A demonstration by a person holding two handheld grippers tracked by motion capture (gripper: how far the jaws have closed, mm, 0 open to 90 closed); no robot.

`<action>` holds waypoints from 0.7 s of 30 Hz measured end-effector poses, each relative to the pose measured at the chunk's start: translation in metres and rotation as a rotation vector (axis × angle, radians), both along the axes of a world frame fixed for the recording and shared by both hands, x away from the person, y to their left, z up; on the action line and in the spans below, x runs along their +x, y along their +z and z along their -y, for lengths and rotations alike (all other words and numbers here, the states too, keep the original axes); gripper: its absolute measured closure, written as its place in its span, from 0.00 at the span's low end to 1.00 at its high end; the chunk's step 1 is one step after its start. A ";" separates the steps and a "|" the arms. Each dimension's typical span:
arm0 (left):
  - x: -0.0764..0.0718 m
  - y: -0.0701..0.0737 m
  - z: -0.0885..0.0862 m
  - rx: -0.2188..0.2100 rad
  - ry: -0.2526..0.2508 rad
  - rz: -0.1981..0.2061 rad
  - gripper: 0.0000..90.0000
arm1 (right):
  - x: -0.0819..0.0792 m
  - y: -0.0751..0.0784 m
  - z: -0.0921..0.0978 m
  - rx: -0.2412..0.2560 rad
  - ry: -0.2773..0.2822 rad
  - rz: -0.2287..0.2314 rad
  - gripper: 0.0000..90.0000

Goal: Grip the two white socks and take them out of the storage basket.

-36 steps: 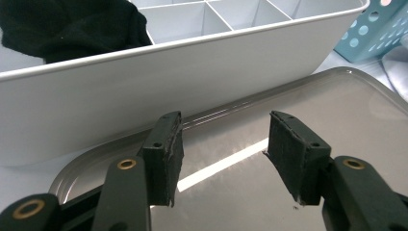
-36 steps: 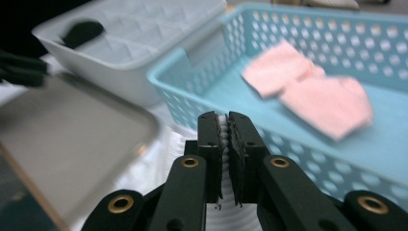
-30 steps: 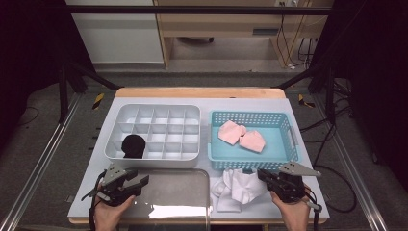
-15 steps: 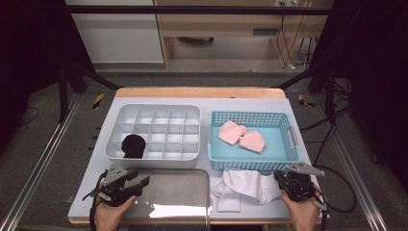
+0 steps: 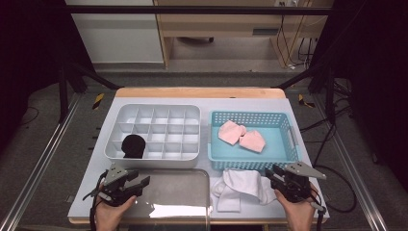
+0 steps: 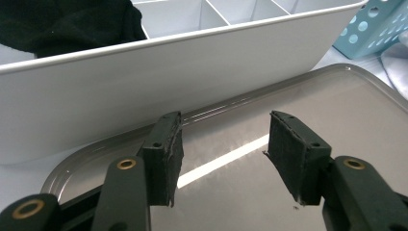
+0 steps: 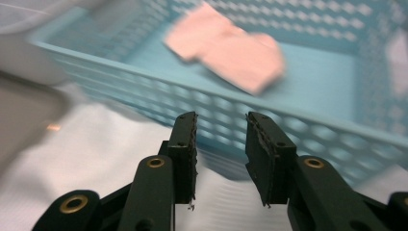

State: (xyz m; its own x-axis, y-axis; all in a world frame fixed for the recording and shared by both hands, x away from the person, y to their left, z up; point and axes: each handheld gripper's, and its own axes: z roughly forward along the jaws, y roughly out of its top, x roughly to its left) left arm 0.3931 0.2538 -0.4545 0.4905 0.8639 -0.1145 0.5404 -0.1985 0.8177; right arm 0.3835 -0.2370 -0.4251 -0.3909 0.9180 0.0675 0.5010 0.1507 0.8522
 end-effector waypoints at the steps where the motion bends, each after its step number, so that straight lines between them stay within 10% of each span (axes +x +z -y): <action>1: 0.000 0.000 0.000 -0.002 0.001 -0.001 0.50 | -0.002 0.003 -0.007 0.009 0.033 0.006 0.74; 6: 0.000 0.000 0.000 -0.008 0.001 -0.002 0.50 | -0.001 -0.001 -0.054 -0.007 0.197 -0.008 0.72; 11: -0.001 0.001 0.000 -0.013 -0.002 -0.003 0.50 | 0.008 -0.022 -0.087 -0.085 0.231 -0.051 0.69; 16: 0.000 0.001 -0.001 -0.016 -0.001 -0.003 0.50 | 0.011 -0.033 -0.086 -0.089 0.211 -0.083 0.94; 21: 0.000 0.001 0.000 -0.016 -0.002 -0.005 0.50 | 0.006 -0.018 -0.071 -0.045 0.193 -0.042 0.97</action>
